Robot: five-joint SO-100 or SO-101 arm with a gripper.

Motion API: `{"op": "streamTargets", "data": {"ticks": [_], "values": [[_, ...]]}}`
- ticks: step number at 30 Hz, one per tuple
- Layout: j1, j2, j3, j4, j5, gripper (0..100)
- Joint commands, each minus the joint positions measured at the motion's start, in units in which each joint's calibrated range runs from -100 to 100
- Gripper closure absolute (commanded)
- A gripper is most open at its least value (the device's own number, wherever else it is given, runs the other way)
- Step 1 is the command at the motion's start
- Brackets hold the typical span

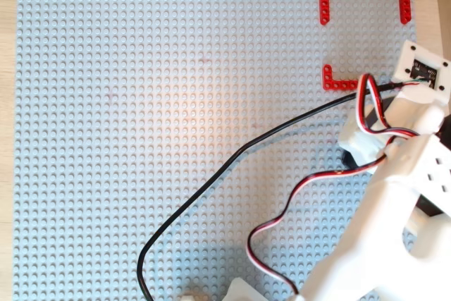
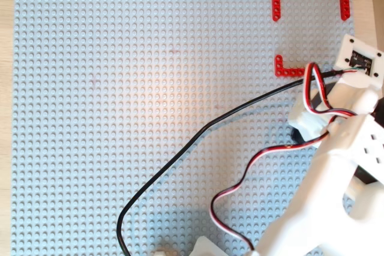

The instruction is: Grab the Lego and store it in red box

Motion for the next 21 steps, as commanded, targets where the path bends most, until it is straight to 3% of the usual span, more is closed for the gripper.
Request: {"op": "streamTargets", "data": {"ticks": [1, 15, 21], "values": [[1.4, 1.4, -2.0, -2.0, 0.4, 86], [1.0, 1.4, -2.1, -2.3, -0.1, 85], [0.1, 1.3, -6.5, 2.7, -0.8, 85]]}}
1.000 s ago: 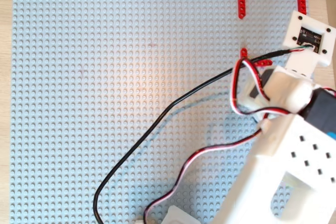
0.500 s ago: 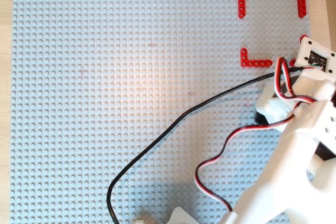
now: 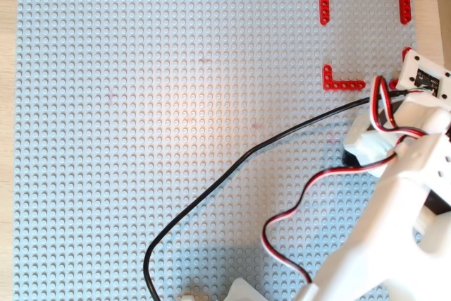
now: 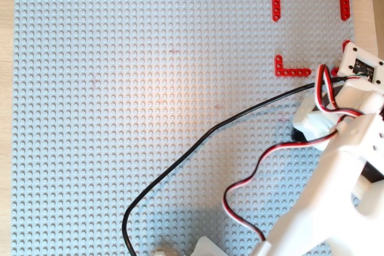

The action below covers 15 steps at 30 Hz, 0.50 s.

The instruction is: Grab the Lego and store it in red box

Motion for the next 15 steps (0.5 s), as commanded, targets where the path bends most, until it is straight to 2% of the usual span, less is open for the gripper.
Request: {"op": "streamTargets", "data": {"ticks": [1, 5, 15], "values": [[-1.0, -0.4, -5.4, 3.5, -1.0, 85], [-1.6, -0.4, -8.2, 6.9, -1.8, 85], [-3.5, -0.4, -4.1, 7.4, -3.5, 85]]}}
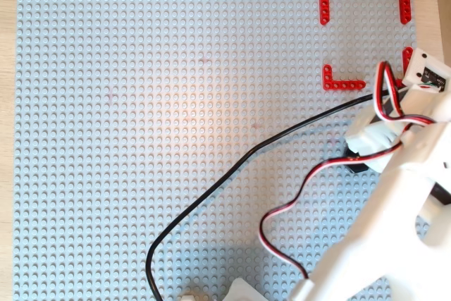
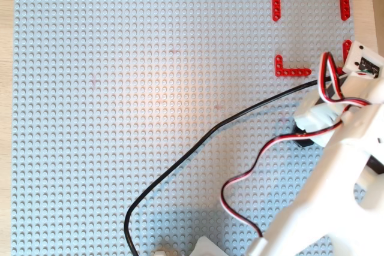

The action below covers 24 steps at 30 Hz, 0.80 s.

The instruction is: Grab the Lego and store it in red box

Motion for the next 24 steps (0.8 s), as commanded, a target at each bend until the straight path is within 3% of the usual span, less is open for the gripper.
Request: {"op": "streamTargets", "data": {"ticks": [1, 10, 24], "values": [[-1.8, -0.4, 0.0, 1.5, -0.7, 85], [-5.9, 0.4, 0.2, 1.4, -2.2, 85], [-1.7, -0.2, 1.7, -1.4, 0.9, 85]]}}
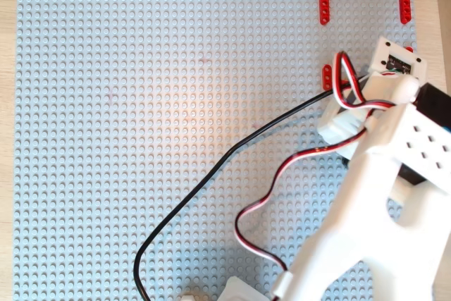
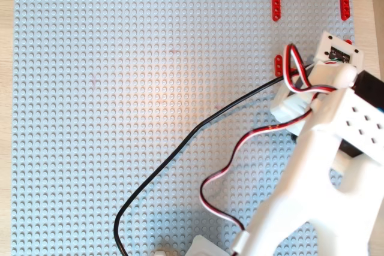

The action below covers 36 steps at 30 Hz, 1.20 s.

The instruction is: Grab the Lego and store it in red box

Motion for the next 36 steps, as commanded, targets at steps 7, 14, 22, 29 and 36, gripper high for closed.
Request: {"op": "streamTargets", "data": {"ticks": [7, 14, 22, 29, 36], "values": [[3.5, -0.4, 0.4, -0.3, 1.2, 84], [2.9, -0.3, 5.0, -4.7, 1.2, 82], [1.5, -0.3, 6.4, -7.7, 2.1, 82], [1.5, -0.3, 6.3, -8.9, 3.1, 82], [1.7, -0.3, 6.6, -8.9, 2.9, 97]]}}
